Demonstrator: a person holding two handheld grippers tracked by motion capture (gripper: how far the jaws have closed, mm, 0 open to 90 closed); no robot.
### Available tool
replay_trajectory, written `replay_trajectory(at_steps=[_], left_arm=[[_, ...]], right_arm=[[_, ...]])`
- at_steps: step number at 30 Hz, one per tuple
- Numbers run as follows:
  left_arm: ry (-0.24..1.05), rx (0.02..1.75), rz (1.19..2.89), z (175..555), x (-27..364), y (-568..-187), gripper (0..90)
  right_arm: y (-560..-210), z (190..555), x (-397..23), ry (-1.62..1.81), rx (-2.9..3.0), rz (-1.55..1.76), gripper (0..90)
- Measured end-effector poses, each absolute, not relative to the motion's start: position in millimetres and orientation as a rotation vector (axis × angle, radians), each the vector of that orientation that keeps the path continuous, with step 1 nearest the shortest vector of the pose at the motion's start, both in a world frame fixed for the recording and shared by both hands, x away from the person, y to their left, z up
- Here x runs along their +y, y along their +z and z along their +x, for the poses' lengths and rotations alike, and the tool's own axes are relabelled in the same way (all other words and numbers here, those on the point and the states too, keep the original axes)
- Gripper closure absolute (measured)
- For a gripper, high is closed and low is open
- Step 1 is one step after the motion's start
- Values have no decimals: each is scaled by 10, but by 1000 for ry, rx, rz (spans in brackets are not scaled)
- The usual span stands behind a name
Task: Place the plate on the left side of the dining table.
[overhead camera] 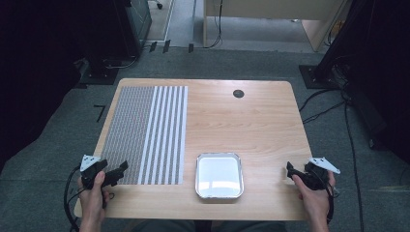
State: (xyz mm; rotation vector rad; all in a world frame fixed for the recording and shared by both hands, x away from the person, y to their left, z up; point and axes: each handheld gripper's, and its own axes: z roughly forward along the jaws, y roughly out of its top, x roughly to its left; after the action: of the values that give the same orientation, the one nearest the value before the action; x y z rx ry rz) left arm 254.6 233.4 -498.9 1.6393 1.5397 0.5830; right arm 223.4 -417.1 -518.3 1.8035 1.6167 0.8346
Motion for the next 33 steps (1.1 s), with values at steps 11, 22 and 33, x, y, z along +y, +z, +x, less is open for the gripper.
replay_trajectory(at_steps=[11, 22, 33], left_arm=[[550, 1496, 1671, 2572, 2086, -4970, 102], [512, 1477, 1717, 2605, 1874, -4989, 102], [465, 1445, 1735, 2625, 1672, -4996, 103]], right_arm=[[-5126, 2263, -4103, 890, 1607, 1812, 202], [-5048, 2256, -3992, 929, 1587, 1806, 217], [-4970, 2264, -3839, 977, 1570, 1793, 241]])
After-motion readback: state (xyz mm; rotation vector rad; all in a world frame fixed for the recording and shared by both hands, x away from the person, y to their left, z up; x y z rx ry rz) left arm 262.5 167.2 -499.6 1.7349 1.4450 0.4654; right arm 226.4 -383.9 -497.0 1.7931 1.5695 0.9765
